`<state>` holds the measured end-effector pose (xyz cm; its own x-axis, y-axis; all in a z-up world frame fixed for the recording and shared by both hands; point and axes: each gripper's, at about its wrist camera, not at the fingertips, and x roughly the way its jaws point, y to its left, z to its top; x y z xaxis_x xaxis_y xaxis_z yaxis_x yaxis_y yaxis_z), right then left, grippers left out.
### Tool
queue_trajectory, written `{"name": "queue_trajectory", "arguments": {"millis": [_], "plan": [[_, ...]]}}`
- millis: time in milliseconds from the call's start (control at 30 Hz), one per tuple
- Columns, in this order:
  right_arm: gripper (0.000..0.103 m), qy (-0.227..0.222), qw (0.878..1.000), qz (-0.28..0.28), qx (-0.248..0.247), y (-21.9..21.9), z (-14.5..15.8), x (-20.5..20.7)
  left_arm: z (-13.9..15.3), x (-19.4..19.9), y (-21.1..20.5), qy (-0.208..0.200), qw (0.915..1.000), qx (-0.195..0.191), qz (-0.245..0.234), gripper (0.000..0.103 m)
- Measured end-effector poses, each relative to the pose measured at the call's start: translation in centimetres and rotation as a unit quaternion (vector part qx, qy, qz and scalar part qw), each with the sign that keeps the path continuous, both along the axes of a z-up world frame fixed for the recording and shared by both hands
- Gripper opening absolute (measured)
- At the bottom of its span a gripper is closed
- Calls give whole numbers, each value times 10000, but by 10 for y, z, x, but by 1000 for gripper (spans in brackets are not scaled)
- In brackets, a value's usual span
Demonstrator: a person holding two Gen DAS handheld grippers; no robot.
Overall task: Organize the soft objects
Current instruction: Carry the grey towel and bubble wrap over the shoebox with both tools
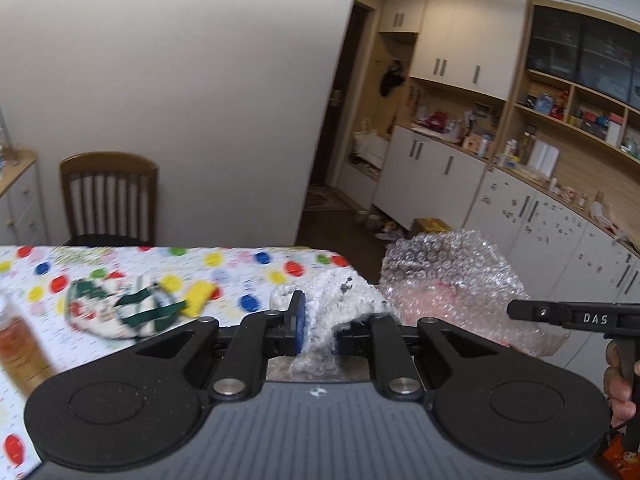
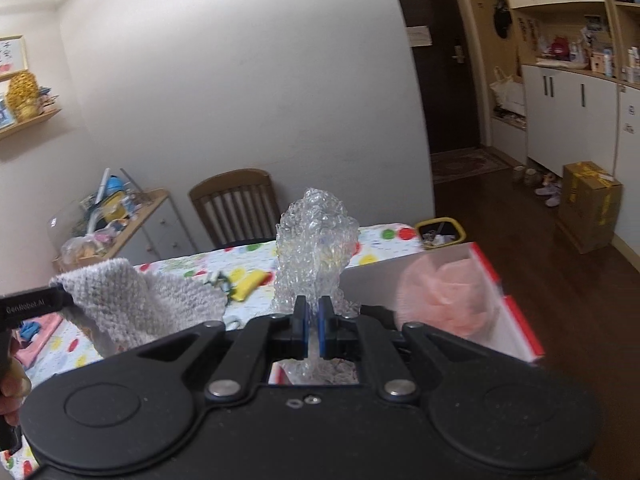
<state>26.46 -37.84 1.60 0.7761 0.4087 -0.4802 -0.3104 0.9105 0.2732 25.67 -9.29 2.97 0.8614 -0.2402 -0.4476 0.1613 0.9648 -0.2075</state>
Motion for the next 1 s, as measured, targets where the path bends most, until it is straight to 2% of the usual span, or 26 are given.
{"name": "queue_trajectory", "arguments": {"millis": [367, 567, 1000], "plan": [[5, 224, 9993, -280, -116, -59, -19, 21, -16, 55, -80, 223, 9984, 52, -511, 13], [5, 485, 9981, -298, -236, -70, -37, 39, -36, 82, -115, 435, 9964, 341, -651, 13], [5, 1048, 9926, -107, -610, -61, -82, 92, -91, 141, -137, 1133, 9895, 774, -461, 13]]}}
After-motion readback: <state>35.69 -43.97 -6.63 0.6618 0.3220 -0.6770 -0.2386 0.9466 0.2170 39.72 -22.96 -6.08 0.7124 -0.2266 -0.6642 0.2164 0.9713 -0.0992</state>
